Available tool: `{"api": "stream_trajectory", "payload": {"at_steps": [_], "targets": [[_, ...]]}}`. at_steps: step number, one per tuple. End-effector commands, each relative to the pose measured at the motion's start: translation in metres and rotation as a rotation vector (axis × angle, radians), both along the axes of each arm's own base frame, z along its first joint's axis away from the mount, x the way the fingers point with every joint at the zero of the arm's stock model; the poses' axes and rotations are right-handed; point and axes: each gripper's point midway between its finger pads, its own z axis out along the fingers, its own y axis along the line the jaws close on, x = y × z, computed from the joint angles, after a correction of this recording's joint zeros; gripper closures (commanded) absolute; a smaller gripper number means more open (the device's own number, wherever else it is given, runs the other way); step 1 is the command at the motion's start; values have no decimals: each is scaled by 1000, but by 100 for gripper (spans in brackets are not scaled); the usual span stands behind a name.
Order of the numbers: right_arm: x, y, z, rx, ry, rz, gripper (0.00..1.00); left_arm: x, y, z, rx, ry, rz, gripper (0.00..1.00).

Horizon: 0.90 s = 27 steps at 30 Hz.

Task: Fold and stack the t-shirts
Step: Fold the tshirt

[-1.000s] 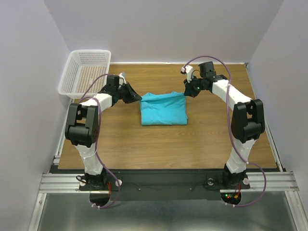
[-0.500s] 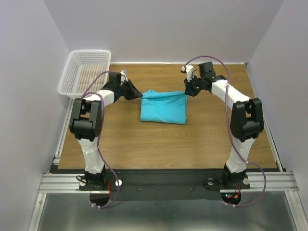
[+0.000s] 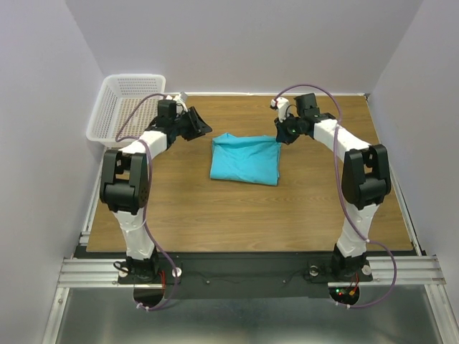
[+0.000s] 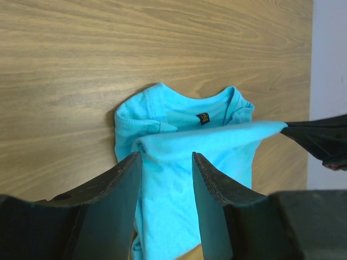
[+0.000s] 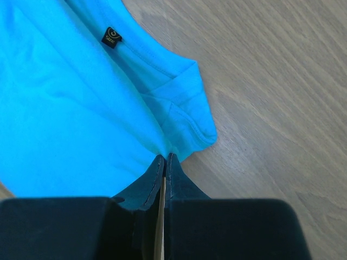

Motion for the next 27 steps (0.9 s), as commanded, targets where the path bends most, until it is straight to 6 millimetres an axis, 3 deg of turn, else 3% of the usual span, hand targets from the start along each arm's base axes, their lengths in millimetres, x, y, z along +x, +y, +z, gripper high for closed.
{"api": "stream_trajectory", "payload": {"at_steps": [1, 8, 14, 15, 17, 20, 22, 24, 25, 26, 27], "targets": [[16, 0, 9, 9, -54, -34, 99, -12, 5, 69, 43, -246, -63, 49], [16, -6, 2, 0, -33, -87, 99, -74, -19, 41, 27, -209, -217, 51], [23, -15, -10, -28, -11, -180, 93, -109, -43, 18, 32, -180, -291, 51], [24, -16, -11, -29, -6, -196, 90, -111, -44, 15, 31, -178, -292, 51], [28, -22, -15, -41, 3, -244, 65, -112, -44, 8, 31, -169, -285, 51], [38, -31, -5, -67, -41, -306, 57, -109, -44, 8, 36, -180, -268, 51], [45, -36, 15, -60, -90, -358, 49, -102, -43, 15, 48, -209, -254, 51], [49, -36, 30, -36, -114, -381, 48, -98, -42, 21, 55, -227, -247, 51], [47, -29, 46, -1, -135, -353, 49, -95, -42, 24, 61, -234, -241, 51], [41, -23, 49, 26, -127, -320, 50, -89, -42, 28, 70, -246, -237, 51], [35, -18, 53, 44, -127, -277, 55, -86, -42, 30, 74, -251, -234, 51]]}}
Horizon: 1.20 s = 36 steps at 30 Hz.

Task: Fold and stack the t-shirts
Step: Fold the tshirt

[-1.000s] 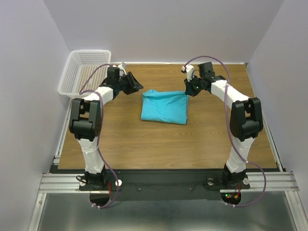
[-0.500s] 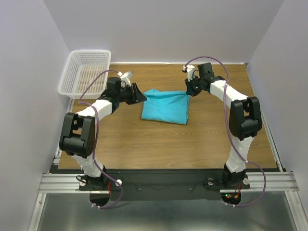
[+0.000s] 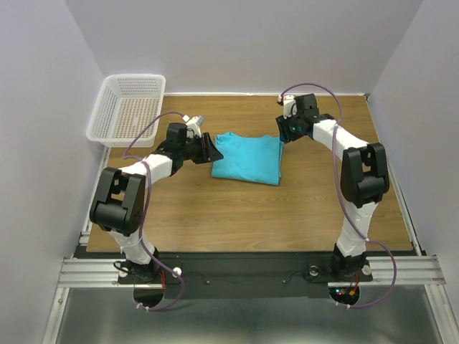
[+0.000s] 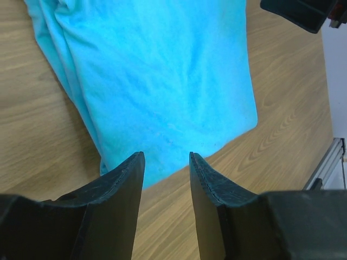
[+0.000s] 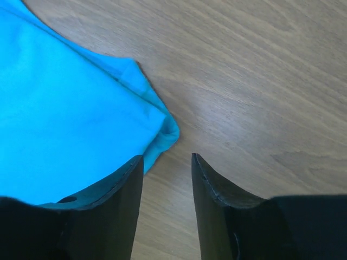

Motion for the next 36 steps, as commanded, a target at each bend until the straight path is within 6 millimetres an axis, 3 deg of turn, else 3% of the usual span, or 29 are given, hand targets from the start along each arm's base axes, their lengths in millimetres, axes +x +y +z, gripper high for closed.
{"api": "stream_trajectory", "payload": {"at_steps": [1, 2, 3, 7, 10, 21, 29, 36], "targets": [[-2, 34, 91, 185, -175, 141, 57, 33, -4, 51, -10, -172, 10, 51], [-21, 45, 80, 212, -141, 242, 60, 36, -4, 53, -11, -175, 9, 51], [-45, 65, 85, 315, -111, 374, 64, 39, -6, 55, -16, -177, 8, 52], [-113, 93, 74, 533, 30, 607, 71, 56, -17, 63, -53, -176, -14, 55], [-129, 93, 48, 578, 148, 581, 79, 66, -25, 50, -74, -134, -33, 58], [-151, 84, -16, 533, 337, 457, 83, 86, -46, 31, -129, -78, -66, 60], [-154, 77, -42, 489, 400, 389, 86, 111, -49, 6, -112, -25, -17, 60], [-154, 71, -60, 444, 436, 334, 90, 133, -39, -20, -81, 36, 59, 60]]}}
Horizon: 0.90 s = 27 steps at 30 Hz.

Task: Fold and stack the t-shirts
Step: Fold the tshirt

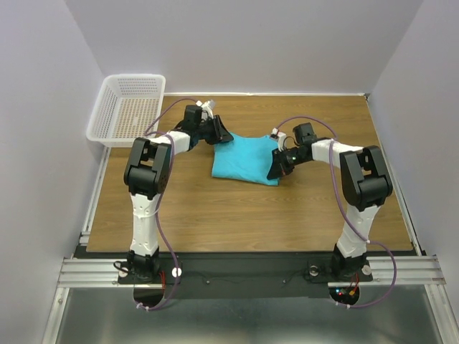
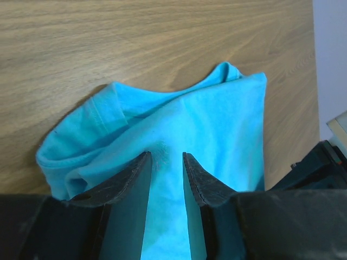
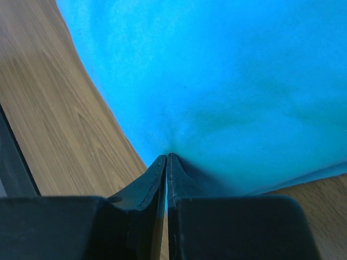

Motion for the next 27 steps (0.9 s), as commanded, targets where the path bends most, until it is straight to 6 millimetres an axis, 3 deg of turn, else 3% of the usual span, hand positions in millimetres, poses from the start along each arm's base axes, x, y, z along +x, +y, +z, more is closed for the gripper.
{"api": "stream_trajectory", "payload": {"at_steps": [1, 7, 15, 22, 25, 27], "targets": [[-3, -2, -15, -42, 32, -19, 90, 19, 5, 9, -3, -14, 42, 60], [-3, -12, -30, -118, 57, -55, 95, 41, 14, 2, 0, 4, 94, 60], [-9, -22, -47, -185, 95, -65, 95, 55, 12, -3, -19, 25, 95, 60], [-10, -22, -46, -181, 96, -49, 94, 62, 17, -16, -26, 54, 102, 60], [-8, -16, -26, -132, 45, -8, 88, 70, 16, 3, -38, -10, 92, 59], [-4, -11, -9, -93, -8, 24, 83, 78, 19, 35, -39, -103, 86, 57]]}}
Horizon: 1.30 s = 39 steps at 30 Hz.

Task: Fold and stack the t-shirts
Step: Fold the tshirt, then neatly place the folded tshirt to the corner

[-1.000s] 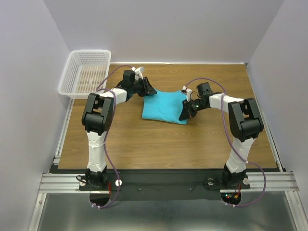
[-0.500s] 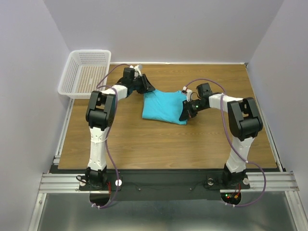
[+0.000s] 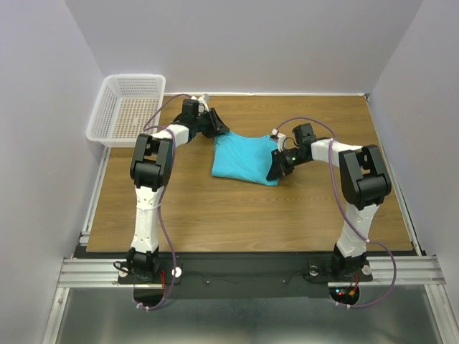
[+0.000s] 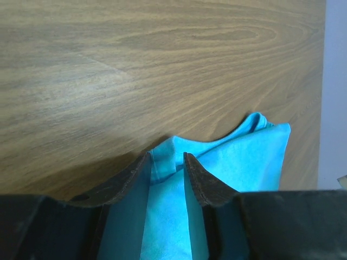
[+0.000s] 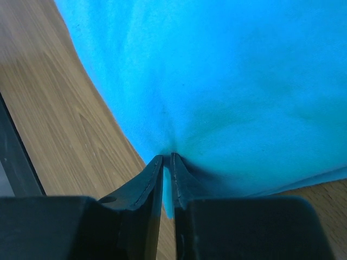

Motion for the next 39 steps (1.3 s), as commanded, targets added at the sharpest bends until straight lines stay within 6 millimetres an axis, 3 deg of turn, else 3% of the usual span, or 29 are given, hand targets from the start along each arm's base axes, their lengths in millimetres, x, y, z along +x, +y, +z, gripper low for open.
{"api": "stream_trajectory", "payload": {"at_steps": [1, 2, 5, 7, 10, 12, 14, 17, 20, 21, 23, 26, 27, 28, 30, 37, 39], "targets": [[-3, -1, 16, -16, -65, 68, 81, 24, 4, 73, -10, -205, -13, 56], [2, 2, 33, 9, -111, 78, 80, 28, 9, 99, 10, -280, -6, 55], [11, 4, 62, 35, -197, 94, 75, 33, 23, 135, 63, -384, 37, 52], [21, 0, 86, 44, -264, 84, 72, 20, 34, 177, 97, -478, 49, 51], [36, -13, 107, 41, -320, 40, 71, 1, 39, 194, 118, -526, 28, 51], [45, -20, 113, 29, -341, 13, 70, -28, 38, 193, 98, -514, -21, 51], [57, -31, 115, 3, -350, -28, 69, -54, 32, 186, 62, -488, -82, 51], [75, -35, 112, 2, -325, -77, 70, -103, 21, 160, 5, -436, -164, 51], [90, -28, 106, 48, -262, -104, 73, -149, 14, 119, -21, -345, -222, 51], [101, -24, 116, 74, -281, -103, 73, -157, 5, 114, -29, -345, -247, 51], [115, -16, 114, 121, -236, -115, 75, -171, -8, 99, -42, -315, -276, 51], [128, -12, 104, 140, -178, -148, 78, -175, -16, 85, -71, -279, -287, 51], [132, -11, 91, 137, -144, -156, 78, -174, -20, 84, -85, -279, -286, 51], [138, -10, 92, 141, -138, -173, 79, -173, -21, 82, -88, -276, -284, 51], [144, -10, 76, 123, -100, -201, 79, -174, -23, 71, -92, -250, -294, 51], [166, -31, 30, -17, -36, -359, 82, -187, -13, 31, -52, -152, -254, 52], [171, -38, 15, -50, -13, -400, 87, -193, -8, 16, -39, -108, -236, 52]]}}
